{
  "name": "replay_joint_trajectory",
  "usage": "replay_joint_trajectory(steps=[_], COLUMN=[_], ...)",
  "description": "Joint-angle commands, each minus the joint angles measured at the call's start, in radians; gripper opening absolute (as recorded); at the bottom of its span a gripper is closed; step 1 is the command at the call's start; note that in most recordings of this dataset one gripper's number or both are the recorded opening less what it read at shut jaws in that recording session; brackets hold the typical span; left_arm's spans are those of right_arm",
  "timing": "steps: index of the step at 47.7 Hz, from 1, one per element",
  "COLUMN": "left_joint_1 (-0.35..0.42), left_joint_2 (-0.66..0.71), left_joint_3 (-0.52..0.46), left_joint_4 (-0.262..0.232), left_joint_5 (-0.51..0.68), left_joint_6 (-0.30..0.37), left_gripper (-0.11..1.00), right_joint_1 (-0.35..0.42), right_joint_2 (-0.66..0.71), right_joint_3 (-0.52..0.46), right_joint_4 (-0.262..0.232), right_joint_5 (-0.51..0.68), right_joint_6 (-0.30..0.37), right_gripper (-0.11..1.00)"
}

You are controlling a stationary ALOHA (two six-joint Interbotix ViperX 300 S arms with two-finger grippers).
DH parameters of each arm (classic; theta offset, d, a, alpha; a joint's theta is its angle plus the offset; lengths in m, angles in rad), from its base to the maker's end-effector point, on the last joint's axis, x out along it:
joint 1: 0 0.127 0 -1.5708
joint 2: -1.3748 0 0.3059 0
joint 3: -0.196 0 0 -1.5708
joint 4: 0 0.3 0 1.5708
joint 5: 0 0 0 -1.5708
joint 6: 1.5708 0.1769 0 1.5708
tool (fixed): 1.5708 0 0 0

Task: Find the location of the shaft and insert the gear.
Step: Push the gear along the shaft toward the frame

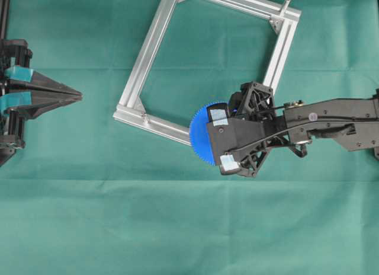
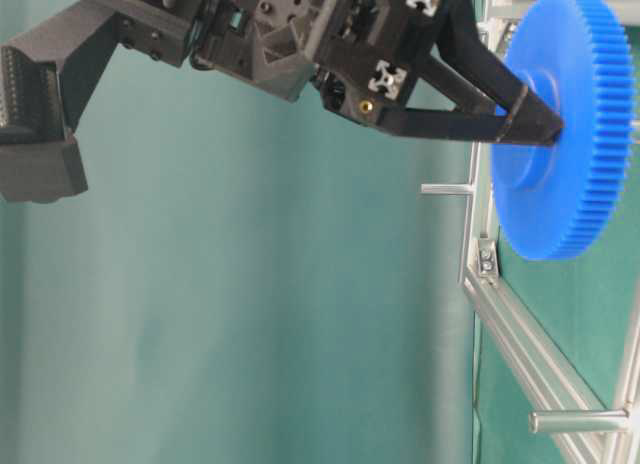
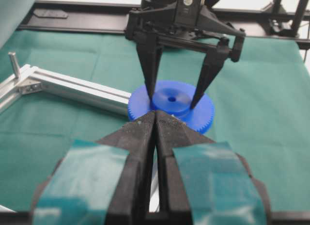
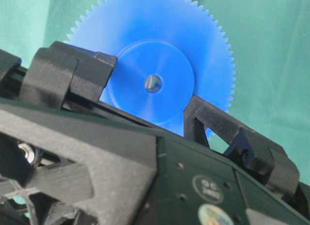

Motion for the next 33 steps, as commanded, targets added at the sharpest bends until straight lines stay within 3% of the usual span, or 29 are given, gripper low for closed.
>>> replay_joint_trajectory(steps=[1,33], left_joint_1=[0.003,0.002], left_joint_2=[0.009,0.009], left_joint_3=[-0.014,-0.015], left_joint_4=[-0.002,-0.002], left_joint_5=[-0.011,-0.011], left_joint_6=[-0.002,-0.002], left_gripper=[0.01,0.01], right_joint_1=[0.005,0.038], right_joint_2=[-0.015,-0.015], right_joint_3=[-0.003,-0.003], right_joint_4=[0.003,0.017], right_joint_5=[0.002,-0.029], right_joint_6=[0.0,0.0], right_gripper=[0.68,0.68])
